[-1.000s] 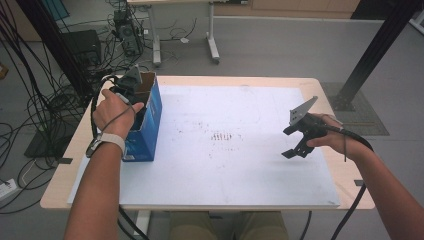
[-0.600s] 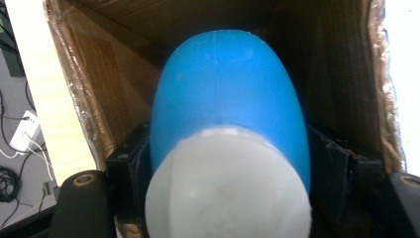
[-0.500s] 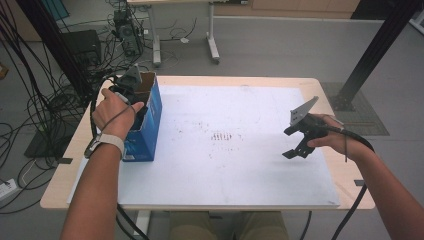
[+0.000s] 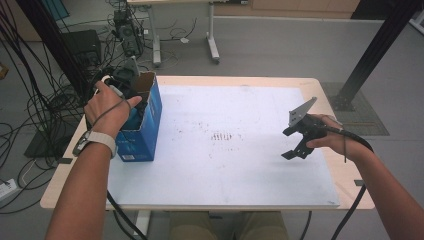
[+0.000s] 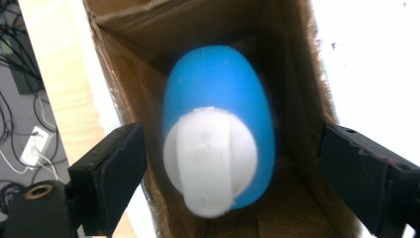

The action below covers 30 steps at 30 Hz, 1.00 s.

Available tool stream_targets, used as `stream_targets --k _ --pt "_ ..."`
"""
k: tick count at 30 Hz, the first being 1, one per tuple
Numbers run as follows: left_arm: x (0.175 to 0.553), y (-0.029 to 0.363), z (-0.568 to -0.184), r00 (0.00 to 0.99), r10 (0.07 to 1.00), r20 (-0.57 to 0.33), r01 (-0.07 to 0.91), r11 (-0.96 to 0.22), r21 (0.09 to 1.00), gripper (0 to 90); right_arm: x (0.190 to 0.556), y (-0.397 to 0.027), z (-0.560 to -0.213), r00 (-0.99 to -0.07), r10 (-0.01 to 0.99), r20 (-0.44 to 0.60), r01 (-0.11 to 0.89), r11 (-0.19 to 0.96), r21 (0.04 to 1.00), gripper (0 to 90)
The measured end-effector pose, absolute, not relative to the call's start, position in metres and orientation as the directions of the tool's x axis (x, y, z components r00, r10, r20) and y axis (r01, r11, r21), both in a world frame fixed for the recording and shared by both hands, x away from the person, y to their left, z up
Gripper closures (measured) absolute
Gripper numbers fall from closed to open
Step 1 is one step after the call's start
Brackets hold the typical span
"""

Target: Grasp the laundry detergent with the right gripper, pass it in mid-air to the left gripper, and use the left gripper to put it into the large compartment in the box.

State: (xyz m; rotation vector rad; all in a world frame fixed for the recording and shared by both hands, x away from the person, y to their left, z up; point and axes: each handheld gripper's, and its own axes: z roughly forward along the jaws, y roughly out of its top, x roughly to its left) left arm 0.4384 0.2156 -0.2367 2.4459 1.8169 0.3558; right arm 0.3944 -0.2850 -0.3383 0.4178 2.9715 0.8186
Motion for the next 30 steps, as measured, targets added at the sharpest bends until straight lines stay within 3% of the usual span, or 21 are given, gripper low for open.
stream_targets --k 10,26,30 --pt "0.431 0.204 -0.207 0.308 0.943 0.131 0.906 -0.332 0.263 7.9 0.392 -0.287 -0.333 -0.962 0.271 0.031 0.249 0.827 0.505 8.5" --pt "0.41 0.133 -0.168 0.624 0.767 0.147 0.699 -0.633 0.333 6.5 0.39 -0.292 -0.328 -0.96 0.279 0.028 0.254 0.823 0.509 8.3" --pt "0.407 0.12 -0.166 0.66 0.735 0.152 0.666 -0.667 0.334 6.6 0.39 -0.293 -0.327 -0.96 0.279 0.027 0.253 0.823 0.509 8.3"
